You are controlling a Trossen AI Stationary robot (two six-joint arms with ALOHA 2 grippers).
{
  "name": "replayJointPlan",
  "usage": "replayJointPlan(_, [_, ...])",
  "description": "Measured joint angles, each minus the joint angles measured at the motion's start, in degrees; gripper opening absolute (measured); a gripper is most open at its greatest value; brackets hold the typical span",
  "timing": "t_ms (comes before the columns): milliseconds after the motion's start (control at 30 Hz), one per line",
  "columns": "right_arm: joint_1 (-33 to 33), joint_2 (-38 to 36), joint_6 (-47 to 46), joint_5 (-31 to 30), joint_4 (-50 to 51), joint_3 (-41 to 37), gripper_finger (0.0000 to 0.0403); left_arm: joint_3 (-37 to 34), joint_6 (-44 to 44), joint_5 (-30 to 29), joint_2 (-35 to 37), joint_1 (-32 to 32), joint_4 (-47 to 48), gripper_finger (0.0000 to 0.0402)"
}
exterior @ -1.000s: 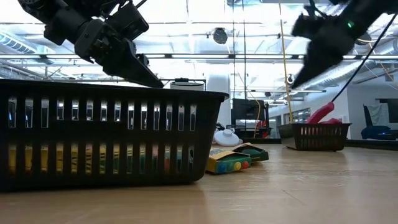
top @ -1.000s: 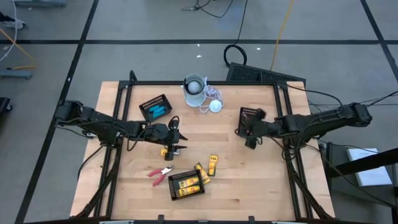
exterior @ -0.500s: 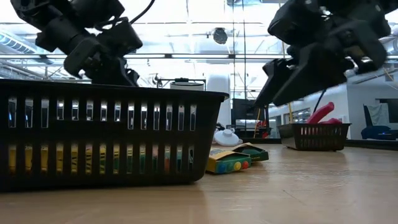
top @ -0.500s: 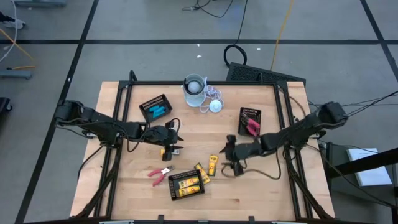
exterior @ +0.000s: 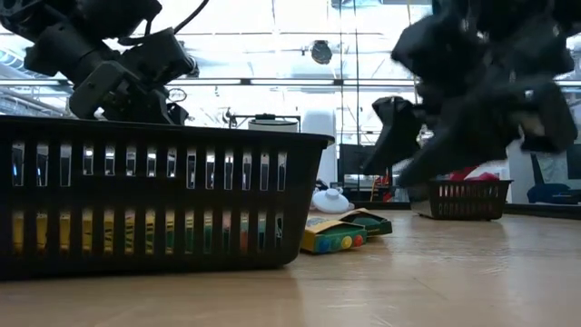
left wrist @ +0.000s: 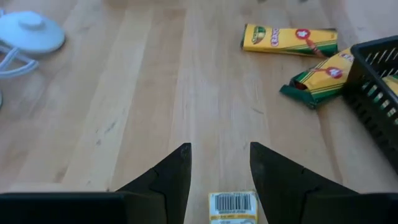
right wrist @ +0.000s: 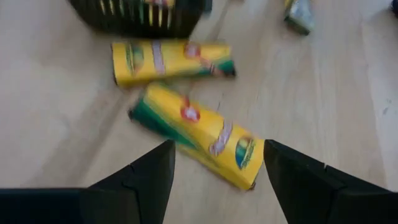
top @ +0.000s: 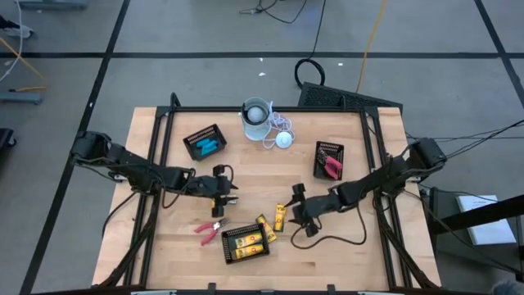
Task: Pick & Place School Supplies
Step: Put the yellow crayon box into the bottom black bin
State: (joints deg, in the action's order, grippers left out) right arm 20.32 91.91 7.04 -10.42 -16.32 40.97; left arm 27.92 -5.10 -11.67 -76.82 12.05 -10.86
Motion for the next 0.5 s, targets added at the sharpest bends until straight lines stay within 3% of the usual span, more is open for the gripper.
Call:
replayJointPlan(167, [0.4, 6.1, 6.1, -0.6, 0.5, 3.8, 0.0236, 0.0, -0.2, -1.0, 0.0, 1.3, -0.4, 0.0168])
replayJointPlan(500, [0.7, 13.7, 13.4, -6.2, 13.5, 14.8, 0.0261, -0.1, -1.0, -2.0, 0.0, 3.4, -0.9, 0.0168])
